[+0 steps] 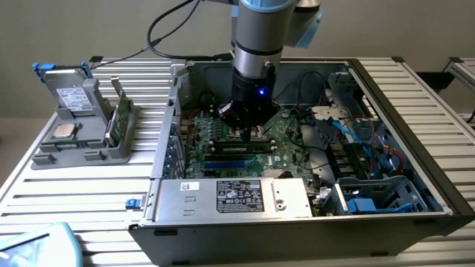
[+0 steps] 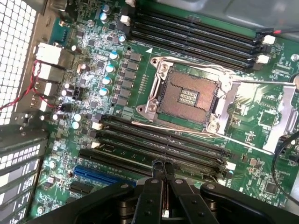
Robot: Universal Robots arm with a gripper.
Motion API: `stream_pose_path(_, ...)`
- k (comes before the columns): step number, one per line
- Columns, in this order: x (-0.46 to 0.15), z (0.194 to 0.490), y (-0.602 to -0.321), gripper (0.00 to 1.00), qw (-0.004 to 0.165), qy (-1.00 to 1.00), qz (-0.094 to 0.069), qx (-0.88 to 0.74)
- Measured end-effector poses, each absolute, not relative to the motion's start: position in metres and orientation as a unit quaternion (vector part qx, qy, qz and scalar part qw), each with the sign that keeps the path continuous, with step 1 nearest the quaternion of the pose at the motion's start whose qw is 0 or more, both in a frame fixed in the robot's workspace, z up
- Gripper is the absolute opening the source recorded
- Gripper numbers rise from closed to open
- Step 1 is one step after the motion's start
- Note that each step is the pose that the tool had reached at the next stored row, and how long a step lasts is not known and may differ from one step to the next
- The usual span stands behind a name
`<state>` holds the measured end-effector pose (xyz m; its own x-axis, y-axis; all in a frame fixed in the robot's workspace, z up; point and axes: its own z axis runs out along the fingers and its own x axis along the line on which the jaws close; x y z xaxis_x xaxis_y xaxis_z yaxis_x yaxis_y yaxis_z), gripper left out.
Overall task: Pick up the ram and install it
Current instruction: 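Press down the ram until it locks into place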
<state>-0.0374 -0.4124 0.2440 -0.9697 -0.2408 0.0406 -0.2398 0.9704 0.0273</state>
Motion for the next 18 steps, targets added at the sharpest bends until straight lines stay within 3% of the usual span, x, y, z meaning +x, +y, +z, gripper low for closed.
stream_pose_path(18, -0.0389, 0.2440, -0.4165, 0.11, 0.021, -0.998, -0.012, 0.058)
